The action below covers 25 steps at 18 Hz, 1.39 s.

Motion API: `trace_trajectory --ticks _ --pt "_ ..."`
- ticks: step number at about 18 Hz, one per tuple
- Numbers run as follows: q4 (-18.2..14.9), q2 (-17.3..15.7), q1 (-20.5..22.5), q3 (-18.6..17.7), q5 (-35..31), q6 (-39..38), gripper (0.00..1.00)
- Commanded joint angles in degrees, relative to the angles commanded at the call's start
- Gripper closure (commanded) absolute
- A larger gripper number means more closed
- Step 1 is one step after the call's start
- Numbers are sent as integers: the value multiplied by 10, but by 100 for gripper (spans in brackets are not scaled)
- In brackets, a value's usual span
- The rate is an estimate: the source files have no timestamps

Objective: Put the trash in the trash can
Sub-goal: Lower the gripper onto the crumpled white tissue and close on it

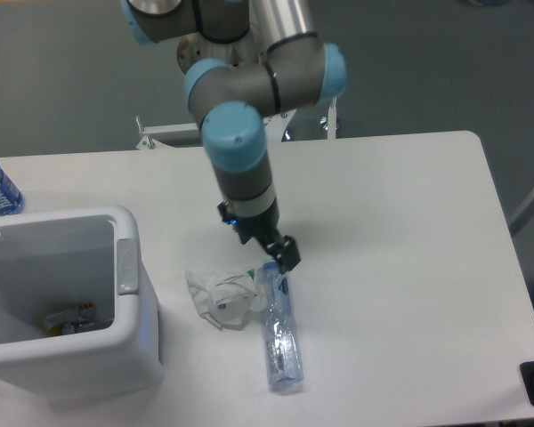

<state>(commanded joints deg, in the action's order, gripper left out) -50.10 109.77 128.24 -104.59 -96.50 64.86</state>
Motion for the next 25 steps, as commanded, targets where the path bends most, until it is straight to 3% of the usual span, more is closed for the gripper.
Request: trace_trajectory --ticks 5,11,12,15,18,22,25 --pt "30 25 -18 3 -3 -2 0" --pt "41 57 -27 18 -40 -25 0" --pt "41 58 -28 18 -45 -29 7" --pt "41 58 -29 20 -47 -58 59" --pt "40 54 -30 21 -47 -78 96" --pt "38 34 -33 25 -38 -83 100" --pt "35 -7 -18 29 9 -96 100"
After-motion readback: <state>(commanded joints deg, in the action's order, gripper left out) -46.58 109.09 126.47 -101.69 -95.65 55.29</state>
